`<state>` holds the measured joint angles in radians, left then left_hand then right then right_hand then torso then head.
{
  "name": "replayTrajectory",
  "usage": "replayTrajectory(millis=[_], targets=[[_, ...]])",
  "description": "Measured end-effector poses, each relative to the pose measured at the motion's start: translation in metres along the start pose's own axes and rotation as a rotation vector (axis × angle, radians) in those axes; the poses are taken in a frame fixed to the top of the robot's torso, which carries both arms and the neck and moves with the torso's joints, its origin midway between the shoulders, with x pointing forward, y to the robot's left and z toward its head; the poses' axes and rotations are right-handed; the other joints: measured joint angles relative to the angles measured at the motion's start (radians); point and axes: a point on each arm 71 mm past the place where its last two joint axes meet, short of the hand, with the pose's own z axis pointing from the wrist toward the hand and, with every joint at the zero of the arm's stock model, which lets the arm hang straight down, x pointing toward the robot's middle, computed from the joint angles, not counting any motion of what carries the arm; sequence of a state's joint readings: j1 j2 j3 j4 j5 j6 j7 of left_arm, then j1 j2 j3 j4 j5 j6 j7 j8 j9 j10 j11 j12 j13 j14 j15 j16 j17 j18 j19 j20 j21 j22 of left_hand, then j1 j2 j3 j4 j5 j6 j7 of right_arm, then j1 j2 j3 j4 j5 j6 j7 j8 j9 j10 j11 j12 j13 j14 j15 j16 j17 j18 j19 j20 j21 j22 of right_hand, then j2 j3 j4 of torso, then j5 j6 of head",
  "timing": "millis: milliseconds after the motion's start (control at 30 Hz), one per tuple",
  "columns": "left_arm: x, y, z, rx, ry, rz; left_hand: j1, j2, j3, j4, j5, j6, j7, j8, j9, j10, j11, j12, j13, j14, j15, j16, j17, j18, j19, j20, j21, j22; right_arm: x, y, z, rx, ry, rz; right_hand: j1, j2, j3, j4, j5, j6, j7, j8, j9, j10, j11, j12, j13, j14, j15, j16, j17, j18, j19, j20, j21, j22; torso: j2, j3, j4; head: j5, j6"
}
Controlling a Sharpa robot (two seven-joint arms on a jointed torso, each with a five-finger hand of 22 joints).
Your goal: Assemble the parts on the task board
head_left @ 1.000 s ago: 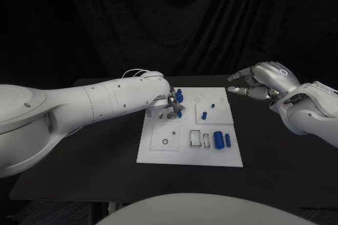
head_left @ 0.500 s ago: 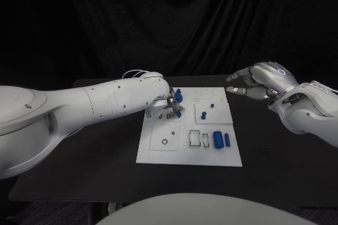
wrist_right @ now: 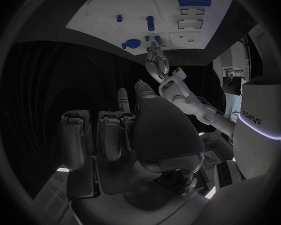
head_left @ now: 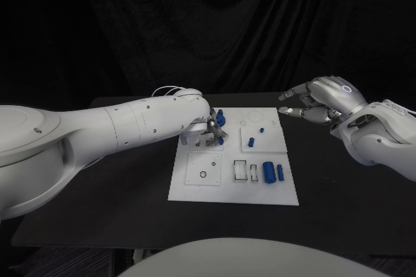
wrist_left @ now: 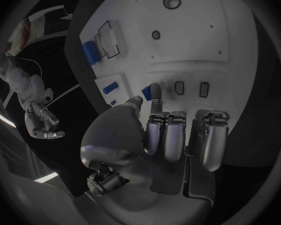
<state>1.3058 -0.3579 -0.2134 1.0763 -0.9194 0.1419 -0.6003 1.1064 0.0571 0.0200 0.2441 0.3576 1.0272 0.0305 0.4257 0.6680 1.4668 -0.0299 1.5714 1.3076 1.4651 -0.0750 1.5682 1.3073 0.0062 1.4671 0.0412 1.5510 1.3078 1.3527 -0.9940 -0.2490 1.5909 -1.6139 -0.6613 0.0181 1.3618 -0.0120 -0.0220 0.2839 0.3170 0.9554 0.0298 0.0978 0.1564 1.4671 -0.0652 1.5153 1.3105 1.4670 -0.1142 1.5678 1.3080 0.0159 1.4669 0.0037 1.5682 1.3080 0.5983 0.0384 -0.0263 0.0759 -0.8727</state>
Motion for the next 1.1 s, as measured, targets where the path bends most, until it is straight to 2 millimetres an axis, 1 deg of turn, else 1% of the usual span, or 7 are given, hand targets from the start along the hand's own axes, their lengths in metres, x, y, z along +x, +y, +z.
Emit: replayTrajectory(millis=[267,333,500,633,733,767,1100], targets=[[0.0006,-0.0011,0.0003,0.003,0.005,0.004,0.0,0.0,0.008,-0.004,0.0,0.0,0.0,-0.006,0.004,0.0,0.0,0.0,0.0,0.0,0.0,0.0,0.0,0.0,0.0,0.0,-0.004,0.0,0.0004,0.0008,0.0008,-0.002,0.001,0.001,0.0,0.0,0.0,0.0,0.0,0.0,0.0,0.0,-0.001,0.0,0.0,0.0,0.0,0.0,0.0,0.0,0.0,0.0,0.0,0.0,0.0,0.0,0.0,0.0002,0.0001,-0.006,0.0],[0.0007,-0.0017,0.0004,0.005,0.007,0.005,0.005,-0.005,0.013,-0.007,0.0,0.0,0.0,-0.006,0.007,0.0,0.0,0.0,0.0,0.0,0.0,0.0,0.0,0.0,0.0,0.0,-0.004,0.0,0.0004,0.0008,0.0008,-0.002,0.001,0.001,0.0,0.0,0.0,0.0,0.0,0.0,0.0,0.0,-0.001,0.0,0.0,0.0,0.0,0.0,0.0,0.0,0.0,0.0,0.0,0.0,0.0,0.0,0.0,0.0002,0.0004,-0.006,0.0],[0.0014,-0.0024,0.0011,0.006,0.01,0.007,0.009,-0.001,0.024,-0.013,0.0,0.0,0.0,-0.011,0.012,0.0,0.0,0.0,0.0,0.0,0.0,0.0,0.001,0.0,0.0,0.0,-0.004,0.0,0.0005,0.001,0.001,-0.003,0.002,0.001,0.0,0.0,0.0,0.0,0.0,0.0,0.0,0.0,-0.001,0.0,0.0,0.0,0.0,0.0,0.0,0.0,0.0,0.0,0.0,0.0,0.0,0.0,0.0,0.0002,-0.0002,-0.003,0.0],[0.0024,-0.0035,0.0014,0.009,0.014,0.01,0.013,-0.005,0.031,-0.019,0.0,0.0,0.0,-0.016,0.017,0.0,0.0,0.0,0.0,0.0,0.0,0.0,0.001,0.0,0.0,0.0,-0.004,0.0,0.0005,0.001,0.001,-0.002,0.002,0.001,0.0,0.0,0.0,0.0,0.0,0.0,0.0,0.0,-0.001,0.0,0.0,0.0,0.0,0.0,0.0,0.0,0.0,0.0,0.0,0.0,0.0,0.0,0.0,0.0002,-0.0008,-0.005,0.0],[0.0026,-0.0037,0.0015,0.011,0.015,0.011,0.02,-0.012,0.046,-0.029,0.008,0.0,0.0,-0.022,0.023,0.0,0.0,0.0,0.0,0.0,0.0,0.0,0.001,0.0,0.0,0.0,-0.004,0.0,0.0006,0.001,0.001,-0.002,0.003,0.001,0.0,0.0,0.0,0.0,0.0,0.0,0.0,0.0,-0.001,0.0,0.0,0.0,0.0,0.0,0.0,0.0,0.0,0.0,0.0,0.0,0.0,0.0,0.0,0.0002,-0.0006,-0.007,0.0],[0.0026,-0.0038,0.0016,0.011,0.016,0.011,0.023,-0.009,0.054,-0.032,0.012,0.0,0.0,-0.027,0.026,0.0,0.0,0.0,0.0,0.0,0.0,0.0,0.001,0.0,0.0,0.0,-0.004,0.0,0.0006,0.0009,0.001,-0.002,0.003,0.001,0.0,0.0,0.0,0.0,0.0,0.0,0.0,0.0,-0.001,0.0,0.0,0.0,0.0,0.0,0.0,0.0,0.0,0.0,0.0,0.0,0.0,0.0,0.0,0.0002,-0.0002,-0.007,0.0],[0.0025,-0.0034,0.0018,0.014,0.018,0.012,0.031,-0.015,0.076,-0.046,0.021,0.0,0.0,-0.039,0.036,0.0,0.0,0.0,0.0,0.0,0.0,0.0,0.001,0.0,0.0,0.0,-0.008,0.0,0.001,0.0006,0.0017,-0.002,0.004,0.0,0.0,0.0,0.0,0.0,0.0,0.0,0.0,0.0,-0.001,0.0,0.0,0.0,-0.001,0.0,0.0,0.0,0.0,0.0,0.0,0.0,0.0,0.0,0.001,0.0004,0.0005,-0.005,0.0]])
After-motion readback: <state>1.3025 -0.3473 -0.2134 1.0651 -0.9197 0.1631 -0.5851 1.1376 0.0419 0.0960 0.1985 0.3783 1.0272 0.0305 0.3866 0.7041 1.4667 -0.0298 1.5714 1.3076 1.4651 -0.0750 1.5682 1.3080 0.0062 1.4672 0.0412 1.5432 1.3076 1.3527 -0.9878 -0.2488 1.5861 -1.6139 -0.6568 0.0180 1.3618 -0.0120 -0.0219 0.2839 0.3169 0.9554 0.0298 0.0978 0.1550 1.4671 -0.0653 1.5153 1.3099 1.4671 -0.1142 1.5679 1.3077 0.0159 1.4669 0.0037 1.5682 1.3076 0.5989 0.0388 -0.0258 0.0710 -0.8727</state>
